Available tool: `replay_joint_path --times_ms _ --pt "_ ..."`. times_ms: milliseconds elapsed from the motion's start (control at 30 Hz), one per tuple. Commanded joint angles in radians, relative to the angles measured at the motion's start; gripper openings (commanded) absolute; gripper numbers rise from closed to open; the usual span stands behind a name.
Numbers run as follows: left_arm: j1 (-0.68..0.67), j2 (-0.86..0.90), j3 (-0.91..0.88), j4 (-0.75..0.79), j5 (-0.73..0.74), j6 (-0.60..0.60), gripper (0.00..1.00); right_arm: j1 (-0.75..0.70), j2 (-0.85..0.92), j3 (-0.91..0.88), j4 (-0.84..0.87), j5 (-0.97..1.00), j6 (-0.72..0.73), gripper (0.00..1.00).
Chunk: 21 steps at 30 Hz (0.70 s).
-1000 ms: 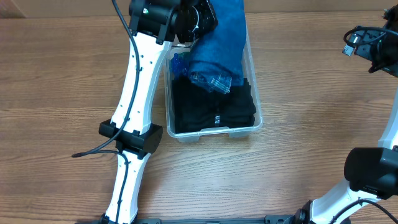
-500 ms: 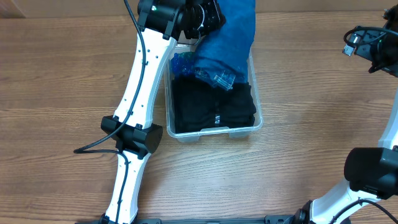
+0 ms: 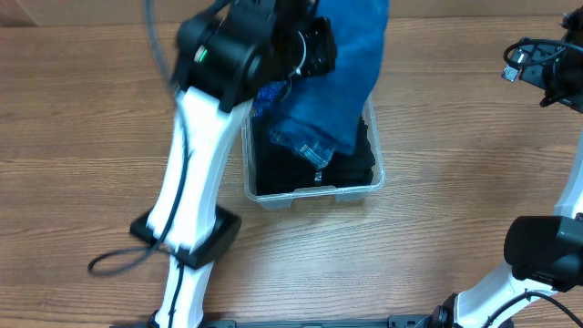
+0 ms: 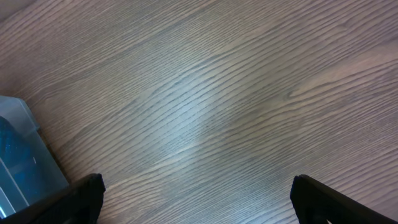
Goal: Pack container
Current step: 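Carry the blue jeans right and lower them into the bin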
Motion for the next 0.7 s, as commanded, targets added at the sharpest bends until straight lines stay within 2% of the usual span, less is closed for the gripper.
replay_joint_path --times_ms 0,67,133,167,333,467,667 --pt "-0.093 -0.089 0.061 0.041 -0.211 -0.023 0.04 -0.002 -0.013 0.017 0.003 0.003 0.001 1.00" --pt "-0.087 -0.071 0.061 0.074 -0.248 -0.050 0.04 -0.002 -0.013 0.017 0.003 0.003 0.001 1.00" --pt "-0.050 -0.057 0.061 0.129 -0.153 -0.059 0.05 -0.001 -0.013 0.017 0.003 0.003 0.001 1.00" --pt "-0.037 -0.057 0.061 0.137 -0.161 -0.055 0.04 -0.001 -0.013 0.017 0.003 0.003 0.001 1.00" --pt "-0.047 -0.066 0.061 0.085 -0.350 -0.011 0.04 -0.001 -0.014 0.017 0.003 0.003 0.001 1.00" --pt "-0.025 -0.066 0.061 0.042 -0.366 -0.023 0.04 -0.001 -0.013 0.017 0.003 0.003 0.001 1.00" --pt "0.077 -0.072 0.034 0.010 -0.360 -0.029 0.04 -0.001 -0.013 0.017 0.003 0.003 0.001 1.00"
